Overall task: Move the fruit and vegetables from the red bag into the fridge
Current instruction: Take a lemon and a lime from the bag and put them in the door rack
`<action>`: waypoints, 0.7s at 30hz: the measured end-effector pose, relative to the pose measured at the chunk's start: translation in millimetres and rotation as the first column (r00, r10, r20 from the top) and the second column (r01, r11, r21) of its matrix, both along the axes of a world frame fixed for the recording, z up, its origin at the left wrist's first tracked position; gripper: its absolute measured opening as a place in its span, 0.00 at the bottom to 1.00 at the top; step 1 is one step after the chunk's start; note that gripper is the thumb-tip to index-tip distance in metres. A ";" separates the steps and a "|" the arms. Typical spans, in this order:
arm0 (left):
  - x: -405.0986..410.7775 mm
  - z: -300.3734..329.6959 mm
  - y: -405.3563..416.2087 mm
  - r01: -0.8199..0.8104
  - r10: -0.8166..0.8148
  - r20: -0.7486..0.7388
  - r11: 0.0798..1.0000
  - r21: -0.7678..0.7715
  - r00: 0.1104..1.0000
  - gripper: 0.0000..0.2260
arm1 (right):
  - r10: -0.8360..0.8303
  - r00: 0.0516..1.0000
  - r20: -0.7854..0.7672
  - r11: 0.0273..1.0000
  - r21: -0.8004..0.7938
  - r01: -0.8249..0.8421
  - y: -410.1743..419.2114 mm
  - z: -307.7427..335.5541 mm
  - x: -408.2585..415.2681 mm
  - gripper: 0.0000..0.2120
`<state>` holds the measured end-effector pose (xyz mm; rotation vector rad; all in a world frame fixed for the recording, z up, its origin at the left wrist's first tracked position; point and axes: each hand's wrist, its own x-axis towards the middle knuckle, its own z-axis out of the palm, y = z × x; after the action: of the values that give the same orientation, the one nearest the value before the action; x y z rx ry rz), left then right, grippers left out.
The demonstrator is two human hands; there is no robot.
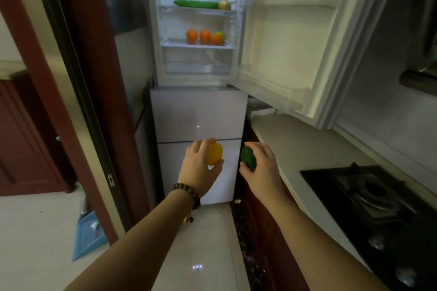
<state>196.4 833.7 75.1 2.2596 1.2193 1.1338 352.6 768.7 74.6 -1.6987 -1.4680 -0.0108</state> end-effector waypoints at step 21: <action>145.1 108.5 353.3 0.311 -0.322 0.066 0.940 0.139 0.944 0.26 | -0.072 0.989 0.133 0.988 0.143 0.053 284.6 123.6 161.4 0.23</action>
<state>341.5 1187.1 183.6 2.3606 0.7311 1.1960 514.1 1053.2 198.2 -1.6562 -1.4780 -0.2637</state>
